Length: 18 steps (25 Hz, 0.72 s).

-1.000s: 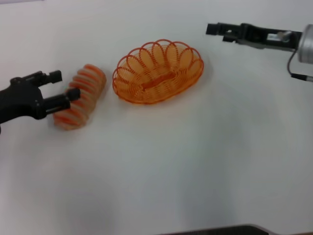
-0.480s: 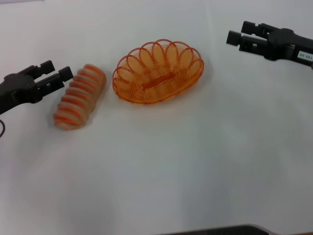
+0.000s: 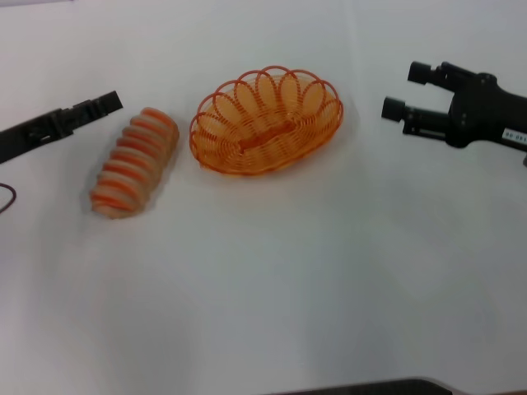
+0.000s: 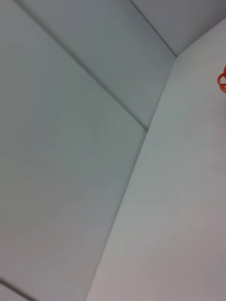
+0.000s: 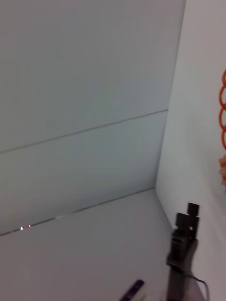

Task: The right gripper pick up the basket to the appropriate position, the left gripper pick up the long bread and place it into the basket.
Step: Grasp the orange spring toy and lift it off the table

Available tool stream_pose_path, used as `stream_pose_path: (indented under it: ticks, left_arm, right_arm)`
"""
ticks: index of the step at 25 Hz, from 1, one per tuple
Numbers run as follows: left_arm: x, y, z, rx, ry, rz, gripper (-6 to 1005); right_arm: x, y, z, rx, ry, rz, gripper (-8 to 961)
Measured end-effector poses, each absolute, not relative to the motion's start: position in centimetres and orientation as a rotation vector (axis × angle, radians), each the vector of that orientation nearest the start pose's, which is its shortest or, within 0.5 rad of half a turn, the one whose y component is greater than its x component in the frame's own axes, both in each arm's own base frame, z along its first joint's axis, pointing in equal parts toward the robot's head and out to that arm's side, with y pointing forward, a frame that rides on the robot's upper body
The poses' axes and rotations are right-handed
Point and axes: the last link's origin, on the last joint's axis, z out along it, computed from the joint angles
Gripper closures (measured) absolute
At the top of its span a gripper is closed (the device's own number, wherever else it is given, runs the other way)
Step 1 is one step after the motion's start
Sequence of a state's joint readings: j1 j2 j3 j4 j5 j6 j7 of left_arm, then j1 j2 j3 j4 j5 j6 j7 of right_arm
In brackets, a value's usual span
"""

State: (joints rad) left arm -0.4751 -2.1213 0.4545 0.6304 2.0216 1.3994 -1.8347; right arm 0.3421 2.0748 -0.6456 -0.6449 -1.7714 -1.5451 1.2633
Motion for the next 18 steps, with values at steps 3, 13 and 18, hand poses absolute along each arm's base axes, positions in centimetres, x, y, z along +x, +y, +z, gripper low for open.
stream_pose_path:
  ticks: [3, 13, 18]
  left_arm:
    - [-30.5, 33.5, 1.7, -2.164, -1.476, -0.881, 254]
    - [-29.6, 35.1, 4.2, -2.142, -1.616, -0.788, 253]
    - [-28.1, 35.8, 5.2, -2.234, -1.666, -0.652, 253]
  right_arm:
    - [30.9, 29.0, 2.1, -2.448, 0.626, 0.832, 62]
    - [32.1, 27.2, -0.5, -2.501, 0.545, 0.758, 59]
    - [32.7, 27.1, -1.2, -2.497, 0.557, 0.717, 58]
